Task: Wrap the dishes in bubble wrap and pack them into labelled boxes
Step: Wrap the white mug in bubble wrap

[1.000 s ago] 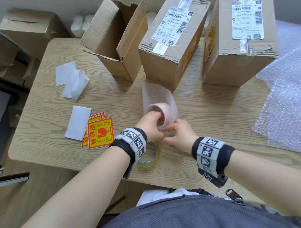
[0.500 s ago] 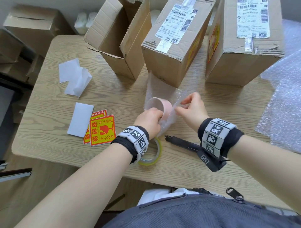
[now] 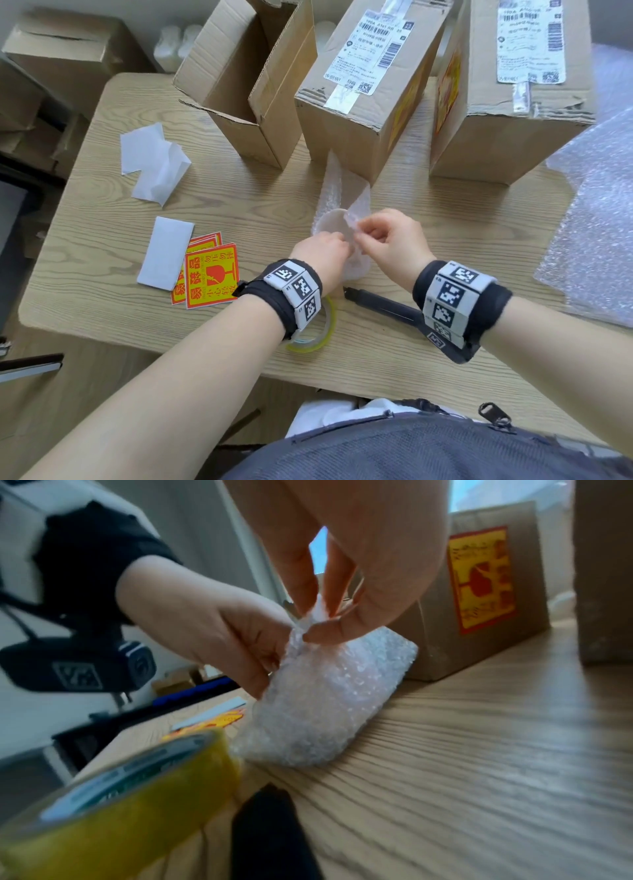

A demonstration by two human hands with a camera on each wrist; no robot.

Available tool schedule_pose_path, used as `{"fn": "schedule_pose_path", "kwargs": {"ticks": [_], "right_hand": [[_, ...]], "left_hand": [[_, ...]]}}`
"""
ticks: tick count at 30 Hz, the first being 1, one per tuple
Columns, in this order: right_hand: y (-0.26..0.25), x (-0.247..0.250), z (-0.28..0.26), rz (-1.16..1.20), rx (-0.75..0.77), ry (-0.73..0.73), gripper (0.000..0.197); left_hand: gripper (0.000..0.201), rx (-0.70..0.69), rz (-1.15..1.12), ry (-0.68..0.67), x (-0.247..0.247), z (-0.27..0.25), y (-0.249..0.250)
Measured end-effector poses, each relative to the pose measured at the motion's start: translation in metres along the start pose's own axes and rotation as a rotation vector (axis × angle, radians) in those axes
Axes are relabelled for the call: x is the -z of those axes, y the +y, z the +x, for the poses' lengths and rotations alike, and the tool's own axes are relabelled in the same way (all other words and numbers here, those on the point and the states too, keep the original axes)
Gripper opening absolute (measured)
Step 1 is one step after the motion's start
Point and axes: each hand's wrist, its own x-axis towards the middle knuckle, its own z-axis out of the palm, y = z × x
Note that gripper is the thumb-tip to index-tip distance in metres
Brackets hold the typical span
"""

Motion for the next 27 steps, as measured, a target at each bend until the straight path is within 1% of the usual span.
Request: {"fn": "schedule_pose_path", "kwargs": {"ticks": [2, 5, 6, 8, 9, 10, 11, 12, 14, 15, 16, 18, 21, 24, 27], "right_hand": [[0.001, -0.002, 0.001, -0.1, 0.057, -0.067, 0.021], [0.007, -0.002, 0.007, -0.274, 0.07, -0.193, 0.027], [0.011, -0.002, 0.009, -0.36, 0.074, -0.229, 0.028], [0.016, -0.001, 0.011, -0.48, 0.116, -0.279, 0.027], [0.017, -0.001, 0.011, -0.501, 0.143, -0.291, 0.026], [0.018, 0.0, 0.011, -0.515, 0.17, -0.299, 0.026], [0.019, 0.0, 0.011, -0.518, 0.198, -0.305, 0.026], [0.019, 0.002, 0.011, -0.518, 0.219, -0.313, 0.026], [0.021, 0.004, 0.012, -0.507, 0.25, -0.329, 0.026], [0.022, 0.005, 0.012, -0.509, 0.259, -0.341, 0.026], [0.022, 0.006, 0.012, -0.517, 0.259, -0.354, 0.026], [0.023, 0.006, 0.012, -0.509, 0.232, -0.359, 0.026], [0.022, 0.003, 0.009, -0.486, 0.143, -0.336, 0.028], [0.02, 0.001, 0.005, -0.4, 0.105, -0.303, 0.026], [0.019, 0.007, 0.004, -0.227, 0.029, -0.242, 0.022]], "left_hand": [[0.042, -0.024, 0.011, 0.001, -0.003, 0.002, -0.001], [0.038, -0.059, 0.021, 0.028, -0.007, 0.003, -0.002], [0.036, -0.093, 0.05, 0.057, -0.007, 0.002, -0.002], [0.037, -0.177, 0.107, 0.204, -0.008, 0.0, -0.001], [0.038, -0.189, 0.125, 0.26, -0.006, -0.002, -0.001], [0.038, -0.164, 0.129, 0.251, -0.008, -0.003, -0.002], [0.038, -0.112, 0.092, 0.248, -0.01, -0.006, -0.003], [0.038, -0.072, 0.005, 0.273, -0.013, -0.007, -0.004], [0.039, -0.056, -0.221, 0.375, -0.013, -0.011, -0.002], [0.039, -0.039, -0.309, 0.356, -0.013, -0.013, 0.0], [0.039, -0.018, -0.36, 0.304, -0.011, -0.015, 0.002], [0.04, -0.004, -0.359, 0.233, -0.011, -0.017, 0.005], [0.046, 0.05, -0.382, 0.26, -0.011, -0.015, 0.008], [0.034, 0.104, -0.375, 0.297, -0.012, -0.011, 0.006], [0.032, 0.091, -0.37, 0.32, -0.011, -0.008, 0.004]]}}
